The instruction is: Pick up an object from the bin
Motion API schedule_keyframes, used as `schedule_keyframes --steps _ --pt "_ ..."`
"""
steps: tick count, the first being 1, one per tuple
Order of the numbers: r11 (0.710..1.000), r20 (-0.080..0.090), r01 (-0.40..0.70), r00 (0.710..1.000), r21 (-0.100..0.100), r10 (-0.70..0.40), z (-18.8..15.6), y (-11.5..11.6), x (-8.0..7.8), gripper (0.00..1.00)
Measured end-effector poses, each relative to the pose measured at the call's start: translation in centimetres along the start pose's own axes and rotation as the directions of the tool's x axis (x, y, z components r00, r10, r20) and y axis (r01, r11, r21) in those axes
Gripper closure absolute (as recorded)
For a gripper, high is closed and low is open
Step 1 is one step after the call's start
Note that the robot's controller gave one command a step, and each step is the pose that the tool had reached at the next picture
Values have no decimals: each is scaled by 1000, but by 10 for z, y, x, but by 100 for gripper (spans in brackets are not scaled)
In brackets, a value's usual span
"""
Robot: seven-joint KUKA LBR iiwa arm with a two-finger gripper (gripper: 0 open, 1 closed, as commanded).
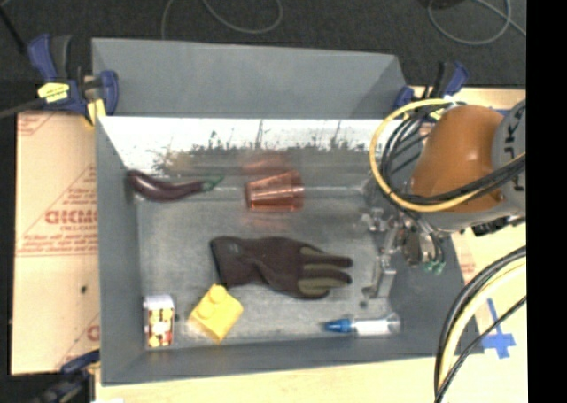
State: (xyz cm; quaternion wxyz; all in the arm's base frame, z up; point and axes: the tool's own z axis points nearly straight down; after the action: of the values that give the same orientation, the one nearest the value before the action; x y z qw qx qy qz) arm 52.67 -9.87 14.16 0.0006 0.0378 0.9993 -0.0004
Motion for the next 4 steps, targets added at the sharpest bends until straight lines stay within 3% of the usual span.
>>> schedule_keyframes --steps 1,2,3,4 --pt "999 6 -47 999 3 47 17 27 1 0" --pt "1000 9 7 1000 -1 -7 48 39 -10 0" --pt "998 5 -60 998 3 60 63 43 -4 0" --pt "988 8 -151 988 -2 151 71 96 -6 100"
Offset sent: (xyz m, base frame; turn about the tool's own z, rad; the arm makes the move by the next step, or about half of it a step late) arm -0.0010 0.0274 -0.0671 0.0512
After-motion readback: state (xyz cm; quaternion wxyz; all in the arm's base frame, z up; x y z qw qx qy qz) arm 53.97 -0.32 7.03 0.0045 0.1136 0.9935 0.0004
